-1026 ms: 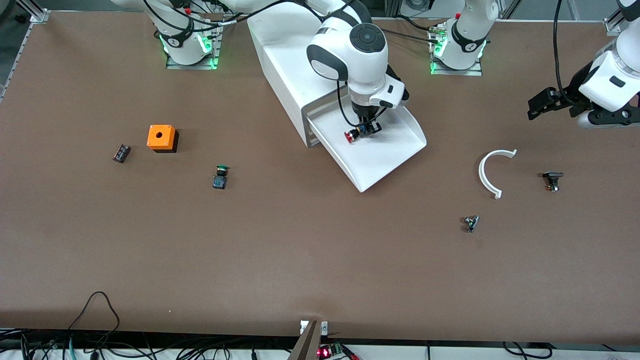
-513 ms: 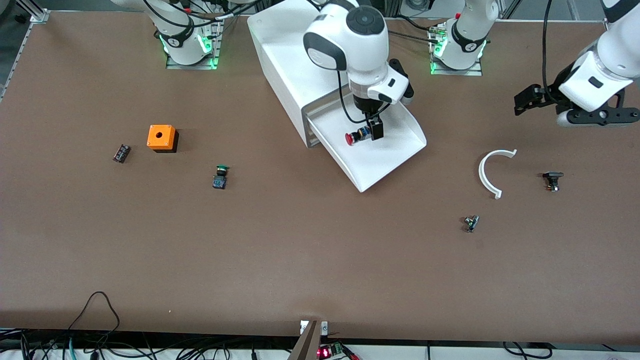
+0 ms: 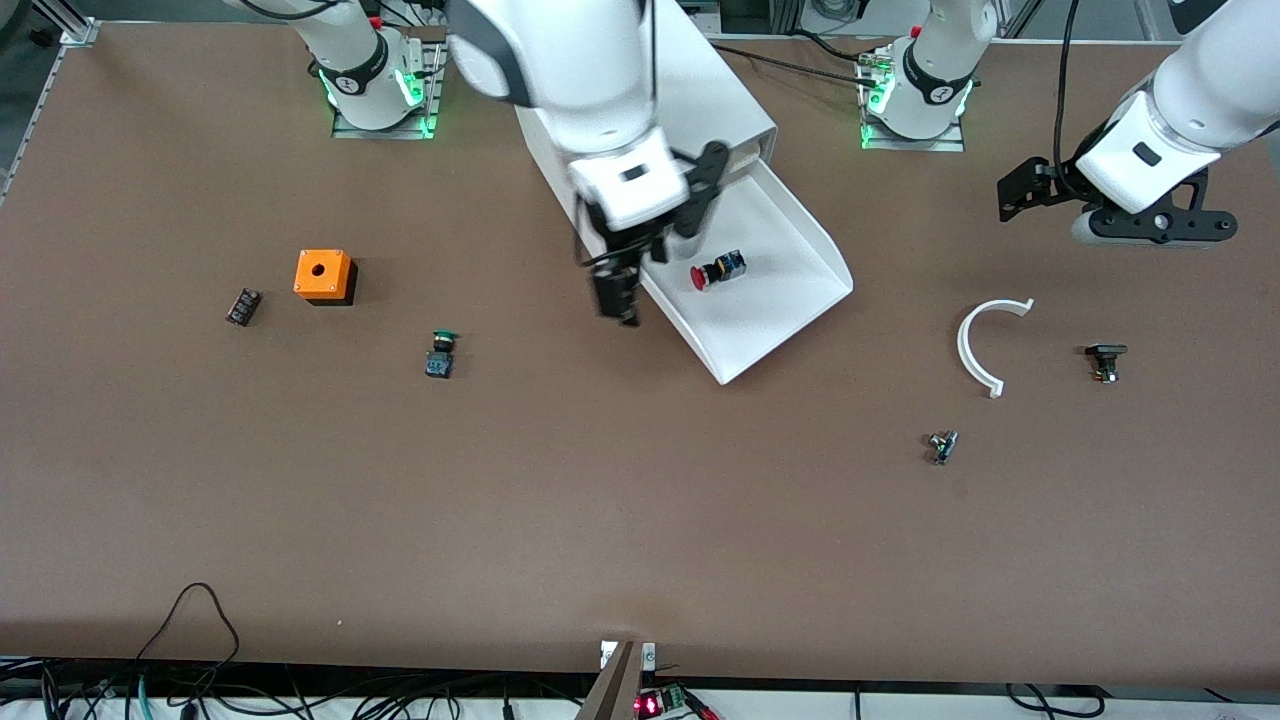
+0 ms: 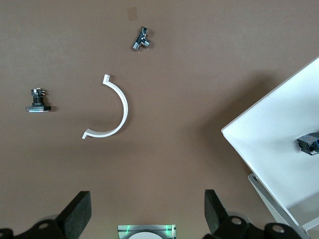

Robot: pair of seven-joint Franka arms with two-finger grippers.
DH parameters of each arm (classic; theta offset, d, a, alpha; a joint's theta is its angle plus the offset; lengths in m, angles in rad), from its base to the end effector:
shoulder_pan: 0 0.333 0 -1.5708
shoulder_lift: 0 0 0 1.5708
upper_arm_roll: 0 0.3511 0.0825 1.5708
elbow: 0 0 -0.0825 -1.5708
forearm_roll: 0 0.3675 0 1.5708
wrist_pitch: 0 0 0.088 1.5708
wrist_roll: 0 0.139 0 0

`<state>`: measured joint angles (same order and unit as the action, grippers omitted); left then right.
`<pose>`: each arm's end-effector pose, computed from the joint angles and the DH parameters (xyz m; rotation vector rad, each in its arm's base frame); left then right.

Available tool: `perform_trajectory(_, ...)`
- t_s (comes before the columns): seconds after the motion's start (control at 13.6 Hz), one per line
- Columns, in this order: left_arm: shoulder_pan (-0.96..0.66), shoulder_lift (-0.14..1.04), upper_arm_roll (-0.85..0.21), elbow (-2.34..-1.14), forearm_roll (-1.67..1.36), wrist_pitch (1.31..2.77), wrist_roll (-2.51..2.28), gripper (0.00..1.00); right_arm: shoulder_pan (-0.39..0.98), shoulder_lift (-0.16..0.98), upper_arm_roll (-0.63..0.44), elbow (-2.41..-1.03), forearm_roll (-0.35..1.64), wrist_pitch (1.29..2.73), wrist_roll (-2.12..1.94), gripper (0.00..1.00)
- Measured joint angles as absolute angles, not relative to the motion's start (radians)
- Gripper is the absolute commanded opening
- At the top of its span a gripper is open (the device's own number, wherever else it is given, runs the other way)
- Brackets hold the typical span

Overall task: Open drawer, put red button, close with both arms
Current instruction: 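Open the right gripper to drop the button and withdraw it, then push the drawer closed with the left gripper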

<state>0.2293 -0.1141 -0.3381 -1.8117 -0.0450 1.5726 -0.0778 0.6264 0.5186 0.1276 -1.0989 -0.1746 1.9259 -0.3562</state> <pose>0.4841 -0.0673 0.5743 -3.1297 0.0367 0.2059 0.5705 0.4754 0.5591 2.5873 1.6196 0.5034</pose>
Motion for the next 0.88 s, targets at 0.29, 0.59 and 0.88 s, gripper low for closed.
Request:
perform_trajectory(0.29,0.234,-0.050,-0.311,-1.812,-0.045,1.592,-0.079,1.00,0.495,0.467,0.127,-1.193,-0.173,1.864,-0.096,1.00)
perform_trajectory(0.59,0.236,0.091,-0.278,-1.813,-0.053,1.668,-0.083,1.00,0.425,0.421,0.122,-1.279,-0.173,1.815,0.332,1.00)
perform_trajectory(0.88,0.142,0.191,-0.289,-1.811,-0.073,1.879,-0.377,1.00,0.313,0.353,0.104,-1.284,-0.173,1.639,0.498,1.00)
